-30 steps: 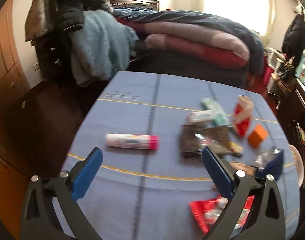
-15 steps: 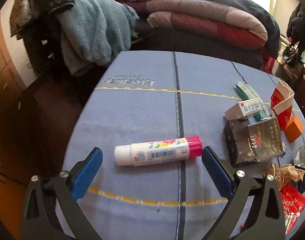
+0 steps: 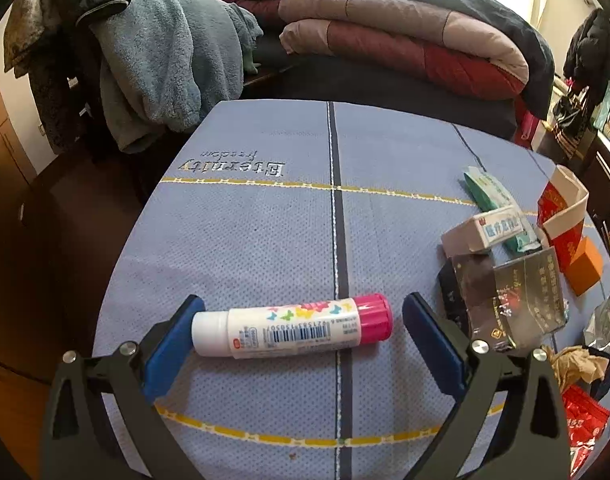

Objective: Collect trash
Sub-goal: 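Grasp the pink-capped glue stick with the left tool while the right tool grasps the red wrapper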

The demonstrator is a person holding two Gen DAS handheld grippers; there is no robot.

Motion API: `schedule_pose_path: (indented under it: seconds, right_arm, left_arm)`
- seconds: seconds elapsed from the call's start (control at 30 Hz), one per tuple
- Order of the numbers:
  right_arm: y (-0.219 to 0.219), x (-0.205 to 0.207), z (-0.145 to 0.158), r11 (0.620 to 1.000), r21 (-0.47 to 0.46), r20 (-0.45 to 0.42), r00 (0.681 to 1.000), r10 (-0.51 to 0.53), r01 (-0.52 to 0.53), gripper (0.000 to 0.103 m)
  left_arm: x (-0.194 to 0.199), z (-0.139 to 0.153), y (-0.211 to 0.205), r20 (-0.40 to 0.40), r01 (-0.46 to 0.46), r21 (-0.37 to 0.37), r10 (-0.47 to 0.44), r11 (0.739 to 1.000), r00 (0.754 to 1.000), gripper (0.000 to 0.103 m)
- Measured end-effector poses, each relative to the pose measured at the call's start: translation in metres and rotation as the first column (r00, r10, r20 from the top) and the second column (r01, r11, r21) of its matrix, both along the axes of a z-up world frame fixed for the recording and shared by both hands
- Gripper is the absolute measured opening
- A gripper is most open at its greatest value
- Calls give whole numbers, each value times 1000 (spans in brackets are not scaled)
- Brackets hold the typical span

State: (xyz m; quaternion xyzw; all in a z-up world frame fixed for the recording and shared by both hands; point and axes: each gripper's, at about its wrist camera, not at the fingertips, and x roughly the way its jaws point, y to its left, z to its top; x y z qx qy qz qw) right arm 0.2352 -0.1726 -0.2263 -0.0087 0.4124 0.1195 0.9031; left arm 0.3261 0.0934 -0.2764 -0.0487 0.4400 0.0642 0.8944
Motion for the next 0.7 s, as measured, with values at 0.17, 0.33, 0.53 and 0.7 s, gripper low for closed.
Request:
schedule_pose_path:
  seconds: [0.17,0.33,0.53,0.7]
  right_arm:
    - [8,-2,-3,1000,-1,-5,1000,24,-24,99]
    - [18,-6,-6,998,10,-12,998,57,-57,99]
    - [31,-10,-14,992,73,-69,992,105,-100,99]
    - [43,-13,-24,987,109,-112,985,130,-118,99]
  left_arm:
    - [-2,0,2,10,-4,-7,4,1000,1000,87]
    - [-8,2,5,18,-16,-27,17,1000,1000,87]
    - [-18,9,10,31,-35,-32,36,999,999,87]
    - [-32,23,7,69,-37,-8,38,999,997,87]
